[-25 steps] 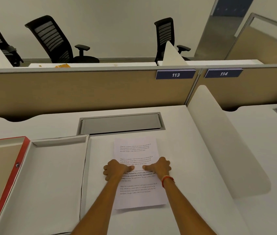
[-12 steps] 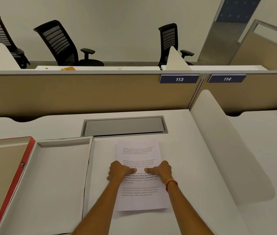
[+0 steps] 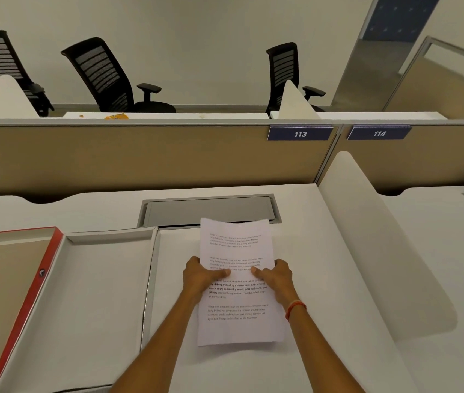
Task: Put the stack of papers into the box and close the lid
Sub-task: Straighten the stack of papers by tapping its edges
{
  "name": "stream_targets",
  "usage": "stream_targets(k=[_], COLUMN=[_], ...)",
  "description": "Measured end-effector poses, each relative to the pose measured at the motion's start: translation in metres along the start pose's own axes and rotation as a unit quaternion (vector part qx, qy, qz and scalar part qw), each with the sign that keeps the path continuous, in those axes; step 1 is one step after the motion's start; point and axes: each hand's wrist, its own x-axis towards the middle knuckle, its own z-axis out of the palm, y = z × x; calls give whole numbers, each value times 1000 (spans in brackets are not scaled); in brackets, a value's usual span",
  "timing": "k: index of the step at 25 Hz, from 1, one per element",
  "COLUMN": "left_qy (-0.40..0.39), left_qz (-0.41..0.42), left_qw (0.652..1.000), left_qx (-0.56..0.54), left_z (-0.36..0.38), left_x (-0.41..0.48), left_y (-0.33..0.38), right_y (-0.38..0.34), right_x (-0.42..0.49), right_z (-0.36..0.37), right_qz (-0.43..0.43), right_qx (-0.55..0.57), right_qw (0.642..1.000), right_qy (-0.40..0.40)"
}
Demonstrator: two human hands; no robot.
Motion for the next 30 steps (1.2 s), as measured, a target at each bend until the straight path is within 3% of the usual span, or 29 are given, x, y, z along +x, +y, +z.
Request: stream_targets(k=[5, 14, 20, 30], left_qy=[45, 45, 33, 25], left_qz=[95, 214, 256, 231], left_qw=[994, 958, 953, 961], left_qx=[-41, -183, -161, -150], left_z=[-3, -7, -2, 10], left_x=[-7, -34, -49, -43], left_y=[40, 66, 62, 45], right_y=[-40, -60, -50, -32], right_x=[-11, -31, -41, -33], right_z=[-17, -42, -54, -55], right_qz=[-113, -278, -287, -245], right_qx=[30, 90, 133, 125], right_qw=[992, 953, 947, 961], right_qy=[44, 76, 51, 31])
